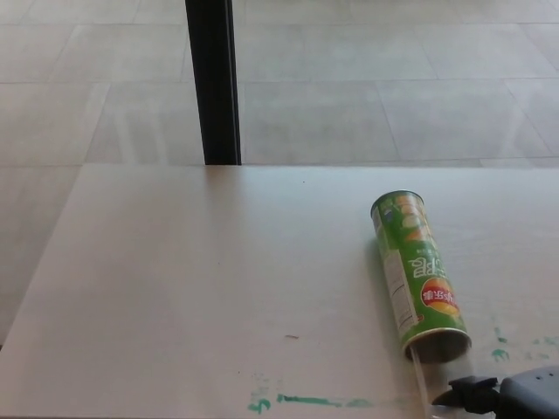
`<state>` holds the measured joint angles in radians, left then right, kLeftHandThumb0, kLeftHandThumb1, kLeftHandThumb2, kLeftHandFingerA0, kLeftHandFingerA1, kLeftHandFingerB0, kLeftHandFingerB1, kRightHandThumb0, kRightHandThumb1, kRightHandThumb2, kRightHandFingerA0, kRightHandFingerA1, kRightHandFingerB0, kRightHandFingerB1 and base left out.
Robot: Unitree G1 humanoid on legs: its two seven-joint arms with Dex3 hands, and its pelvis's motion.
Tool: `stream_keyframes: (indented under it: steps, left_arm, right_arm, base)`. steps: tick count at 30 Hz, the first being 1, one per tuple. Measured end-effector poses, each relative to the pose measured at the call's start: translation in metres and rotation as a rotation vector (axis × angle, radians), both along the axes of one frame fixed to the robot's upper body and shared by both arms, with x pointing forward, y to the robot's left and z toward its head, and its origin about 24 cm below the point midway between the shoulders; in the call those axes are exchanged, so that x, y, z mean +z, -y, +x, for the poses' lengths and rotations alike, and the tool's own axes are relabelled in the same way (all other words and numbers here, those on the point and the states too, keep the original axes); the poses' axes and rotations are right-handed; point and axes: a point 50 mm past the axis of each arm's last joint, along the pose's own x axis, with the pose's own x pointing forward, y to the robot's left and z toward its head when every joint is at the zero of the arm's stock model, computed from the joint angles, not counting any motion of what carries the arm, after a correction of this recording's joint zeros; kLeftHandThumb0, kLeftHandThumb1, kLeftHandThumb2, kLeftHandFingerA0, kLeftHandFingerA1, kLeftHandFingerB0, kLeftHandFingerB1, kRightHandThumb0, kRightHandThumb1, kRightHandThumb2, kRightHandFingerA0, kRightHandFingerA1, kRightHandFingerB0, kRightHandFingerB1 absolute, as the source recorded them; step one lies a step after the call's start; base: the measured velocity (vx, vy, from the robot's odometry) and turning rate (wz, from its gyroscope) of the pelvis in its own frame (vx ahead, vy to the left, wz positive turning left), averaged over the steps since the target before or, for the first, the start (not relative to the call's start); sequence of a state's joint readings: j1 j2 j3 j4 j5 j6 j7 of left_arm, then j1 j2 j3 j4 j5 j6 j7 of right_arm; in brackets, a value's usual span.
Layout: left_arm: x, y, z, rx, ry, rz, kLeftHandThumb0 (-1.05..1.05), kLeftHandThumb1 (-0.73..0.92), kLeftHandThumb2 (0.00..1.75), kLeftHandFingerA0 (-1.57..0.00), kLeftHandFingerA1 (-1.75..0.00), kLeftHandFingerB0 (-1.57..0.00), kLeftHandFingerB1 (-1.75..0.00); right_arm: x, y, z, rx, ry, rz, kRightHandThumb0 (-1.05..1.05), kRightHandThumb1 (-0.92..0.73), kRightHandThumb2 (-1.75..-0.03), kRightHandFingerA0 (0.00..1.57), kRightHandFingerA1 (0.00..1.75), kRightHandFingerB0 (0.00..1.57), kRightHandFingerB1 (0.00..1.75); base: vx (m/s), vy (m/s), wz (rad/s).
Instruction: Use the finger on the right hand of the robot to pull out the chips tray kept inside a container in the middle of the desk
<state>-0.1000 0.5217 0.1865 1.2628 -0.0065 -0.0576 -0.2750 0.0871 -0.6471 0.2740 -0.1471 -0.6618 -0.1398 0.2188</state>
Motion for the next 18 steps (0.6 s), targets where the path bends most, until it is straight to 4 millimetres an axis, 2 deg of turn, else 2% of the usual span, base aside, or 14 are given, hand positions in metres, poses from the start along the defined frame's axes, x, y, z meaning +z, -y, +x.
stream_keyframes:
  steps: [4,5,8,9,11,14,18]
  left_arm:
    - [0.0,0.0,0.0,0.002,0.0,0.0,-0.49,0.73,0.62,-0.59,-0.63,-0.54,-0.54]
    - [0.0,0.0,0.0,0.001,0.0,0.0,-0.49,0.72,0.61,-0.61,-0.66,-0.61,-0.6]
    - [0.0,0.0,-0.001,0.002,-0.001,0.0,-0.49,0.71,0.61,-0.6,-0.64,-0.59,-0.58]
    - [0.0,0.0,-0.001,0.002,-0.002,0.0,-0.48,0.72,0.61,-0.59,-0.66,-0.57,-0.58]
    - [0.0,0.0,-0.001,0.002,-0.002,0.0,-0.48,0.72,0.61,-0.61,-0.65,-0.58,-0.55]
    - [0.0,-0.001,-0.002,0.002,-0.004,0.001,-0.49,0.71,0.61,-0.6,-0.62,-0.57,-0.54]
    - [-0.001,-0.001,-0.003,0.006,-0.009,0.001,-0.49,0.72,0.61,-0.59,-0.64,-0.55,-0.54]
  right_arm:
    - [0.001,0.003,-0.007,0.013,-0.007,-0.004,-0.16,-0.54,-0.56,0.9,1.18,0.47,0.47]
    - [0.001,0.003,-0.008,0.016,-0.008,-0.004,-0.16,-0.55,-0.56,0.88,1.21,0.45,0.45]
    - [0.003,0.002,-0.012,0.024,-0.008,-0.001,-0.14,-0.54,-0.56,0.91,1.21,0.47,0.46]
    - [0.003,0.002,-0.013,0.026,-0.007,0.001,-0.15,-0.55,-0.56,0.94,1.13,0.46,0.46]
    - [0.002,0.002,-0.016,0.028,-0.012,0.004,-0.15,-0.55,-0.56,0.93,1.2,0.46,0.47]
    - [0.0,0.003,-0.02,0.03,-0.027,0.015,-0.15,-0.56,-0.57,0.91,1.2,0.45,0.46]
    - [-0.001,0.002,-0.025,0.035,-0.036,0.023,-0.14,-0.54,-0.56,0.95,1.17,0.46,0.47]
  base:
    - [0.0,0.0,0.0]
    - [0.0,0.0,0.0]
    - [0.0,0.0,0.0]
    - [0.0,0.0,0.0]
    - [0.0,0.0,0.0]
    - [0.0,0.0,0.0]
    - [0.0,0.0,0.0]
